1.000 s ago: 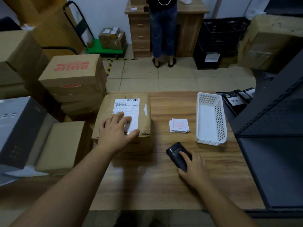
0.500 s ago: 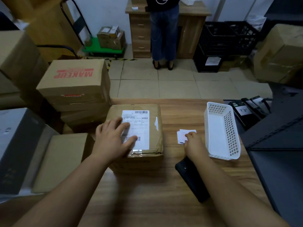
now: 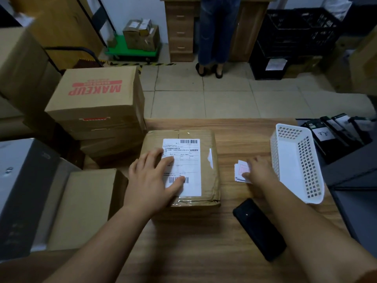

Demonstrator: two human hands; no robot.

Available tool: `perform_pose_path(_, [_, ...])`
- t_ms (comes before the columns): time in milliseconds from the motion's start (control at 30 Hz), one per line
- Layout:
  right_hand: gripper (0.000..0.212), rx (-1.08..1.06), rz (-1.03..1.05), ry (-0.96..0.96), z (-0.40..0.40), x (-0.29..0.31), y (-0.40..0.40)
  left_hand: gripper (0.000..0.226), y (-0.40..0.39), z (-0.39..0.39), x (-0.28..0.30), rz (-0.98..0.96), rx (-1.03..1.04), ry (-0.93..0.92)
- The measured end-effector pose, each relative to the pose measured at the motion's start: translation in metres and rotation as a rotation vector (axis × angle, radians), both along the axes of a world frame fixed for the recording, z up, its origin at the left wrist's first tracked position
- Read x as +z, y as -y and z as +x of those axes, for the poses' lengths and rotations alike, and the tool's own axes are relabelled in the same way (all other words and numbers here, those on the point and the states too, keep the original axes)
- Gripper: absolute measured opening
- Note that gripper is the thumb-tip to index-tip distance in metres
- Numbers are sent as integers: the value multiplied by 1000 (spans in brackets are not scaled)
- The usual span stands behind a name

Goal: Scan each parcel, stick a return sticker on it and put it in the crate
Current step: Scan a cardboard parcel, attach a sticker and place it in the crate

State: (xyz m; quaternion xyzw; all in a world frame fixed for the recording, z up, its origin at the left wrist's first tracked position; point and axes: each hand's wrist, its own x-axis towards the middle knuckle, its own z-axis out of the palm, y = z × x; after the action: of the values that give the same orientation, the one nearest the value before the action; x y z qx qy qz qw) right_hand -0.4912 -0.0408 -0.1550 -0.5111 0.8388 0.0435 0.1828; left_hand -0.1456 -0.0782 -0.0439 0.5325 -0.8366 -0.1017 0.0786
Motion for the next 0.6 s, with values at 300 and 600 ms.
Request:
perform_pose_path(300, [36,-48,-136,89,-11,-2,7,68,-3,-2,0,-29,4,-20])
perform_pose_path(600, [10,-109,-118,359,-13,15,4,73,-4,-3,4,-19,3,-1])
